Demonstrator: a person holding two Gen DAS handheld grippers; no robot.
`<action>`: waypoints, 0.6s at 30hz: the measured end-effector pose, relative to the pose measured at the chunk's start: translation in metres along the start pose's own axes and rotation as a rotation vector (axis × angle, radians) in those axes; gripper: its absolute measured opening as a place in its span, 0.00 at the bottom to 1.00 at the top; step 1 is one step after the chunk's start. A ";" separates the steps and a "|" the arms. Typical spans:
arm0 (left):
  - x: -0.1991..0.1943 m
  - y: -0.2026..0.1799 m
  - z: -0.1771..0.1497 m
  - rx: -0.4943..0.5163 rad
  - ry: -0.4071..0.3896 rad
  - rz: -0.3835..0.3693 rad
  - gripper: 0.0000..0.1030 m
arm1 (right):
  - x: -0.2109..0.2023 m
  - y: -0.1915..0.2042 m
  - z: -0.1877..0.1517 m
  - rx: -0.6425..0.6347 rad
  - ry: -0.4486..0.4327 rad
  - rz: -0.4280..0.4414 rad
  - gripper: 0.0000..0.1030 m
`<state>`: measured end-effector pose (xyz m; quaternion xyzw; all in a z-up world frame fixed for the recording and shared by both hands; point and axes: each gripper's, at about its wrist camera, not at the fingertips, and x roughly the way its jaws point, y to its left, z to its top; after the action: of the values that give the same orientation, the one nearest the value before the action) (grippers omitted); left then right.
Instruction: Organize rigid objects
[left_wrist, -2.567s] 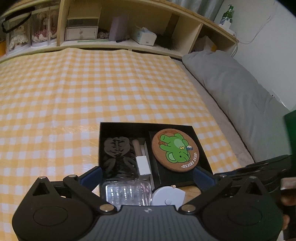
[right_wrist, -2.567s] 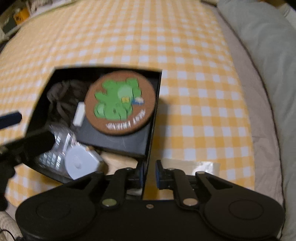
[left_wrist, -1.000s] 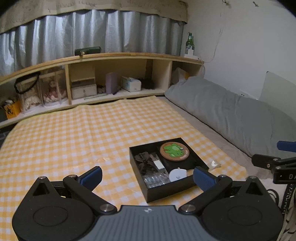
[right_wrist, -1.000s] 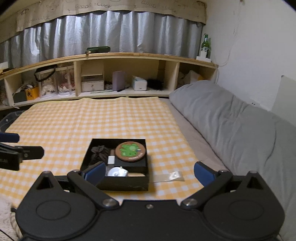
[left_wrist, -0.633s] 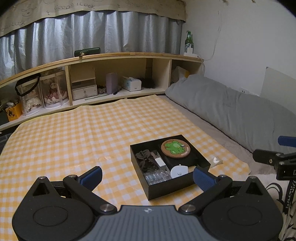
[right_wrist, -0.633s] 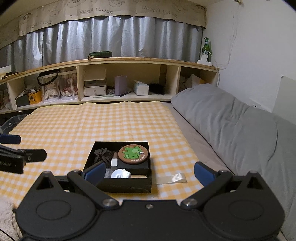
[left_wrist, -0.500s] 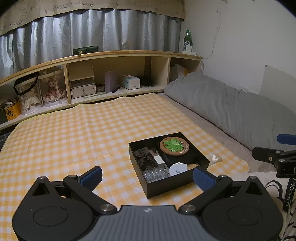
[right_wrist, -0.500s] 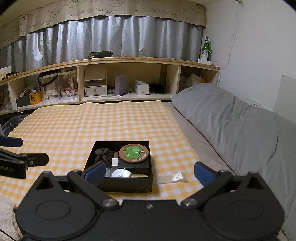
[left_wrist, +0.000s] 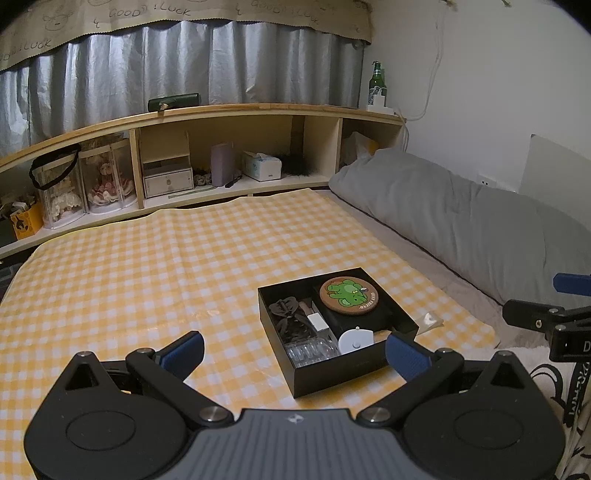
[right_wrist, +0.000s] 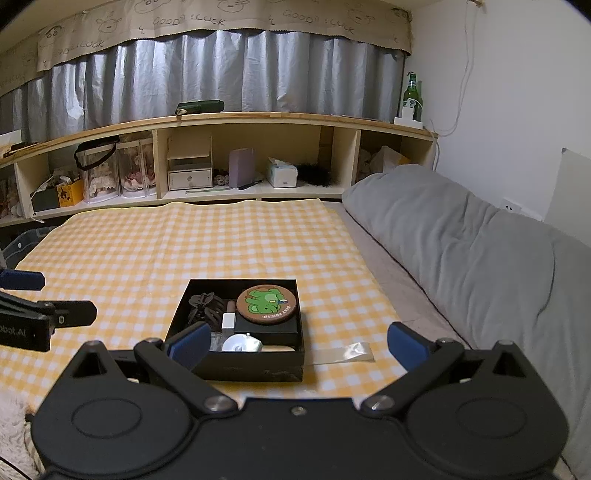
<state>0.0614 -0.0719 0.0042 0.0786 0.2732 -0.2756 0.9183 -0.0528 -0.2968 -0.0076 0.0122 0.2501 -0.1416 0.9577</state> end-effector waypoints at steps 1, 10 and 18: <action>0.000 0.000 0.000 0.002 0.001 -0.001 1.00 | 0.000 0.000 0.000 0.000 0.000 0.001 1.00; -0.001 0.002 0.001 0.005 -0.004 -0.001 1.00 | 0.000 0.000 0.000 0.002 -0.002 -0.001 1.00; -0.002 0.002 0.002 0.013 -0.013 0.005 1.00 | -0.001 0.000 0.000 0.004 -0.006 -0.003 1.00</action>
<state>0.0621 -0.0698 0.0072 0.0836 0.2654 -0.2756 0.9201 -0.0536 -0.2969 -0.0075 0.0132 0.2472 -0.1438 0.9582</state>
